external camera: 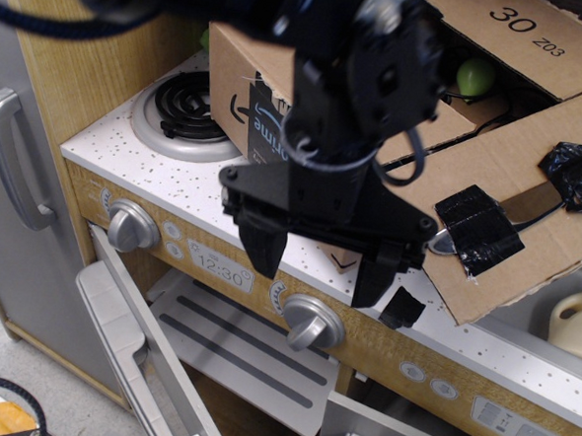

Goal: Close large4fbox flaps

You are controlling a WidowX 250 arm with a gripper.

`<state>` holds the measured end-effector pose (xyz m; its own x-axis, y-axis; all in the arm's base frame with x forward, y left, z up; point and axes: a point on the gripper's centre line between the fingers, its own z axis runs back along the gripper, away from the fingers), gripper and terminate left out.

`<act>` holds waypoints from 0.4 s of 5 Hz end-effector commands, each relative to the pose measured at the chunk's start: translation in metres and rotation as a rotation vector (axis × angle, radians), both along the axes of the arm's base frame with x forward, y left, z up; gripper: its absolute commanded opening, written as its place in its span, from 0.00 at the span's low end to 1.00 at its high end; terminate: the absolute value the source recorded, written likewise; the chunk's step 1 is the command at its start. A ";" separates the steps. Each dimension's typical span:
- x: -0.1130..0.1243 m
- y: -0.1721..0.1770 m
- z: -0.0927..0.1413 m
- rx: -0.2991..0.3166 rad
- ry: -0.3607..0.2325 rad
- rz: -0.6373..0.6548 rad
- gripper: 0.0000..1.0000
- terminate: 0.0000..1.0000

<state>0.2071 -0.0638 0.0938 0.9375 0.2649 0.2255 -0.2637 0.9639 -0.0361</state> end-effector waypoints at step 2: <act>0.038 -0.023 -0.023 -0.084 -0.258 -0.096 1.00 0.00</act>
<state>0.2404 -0.0845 0.0643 0.8808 0.1892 0.4341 -0.1343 0.9789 -0.1542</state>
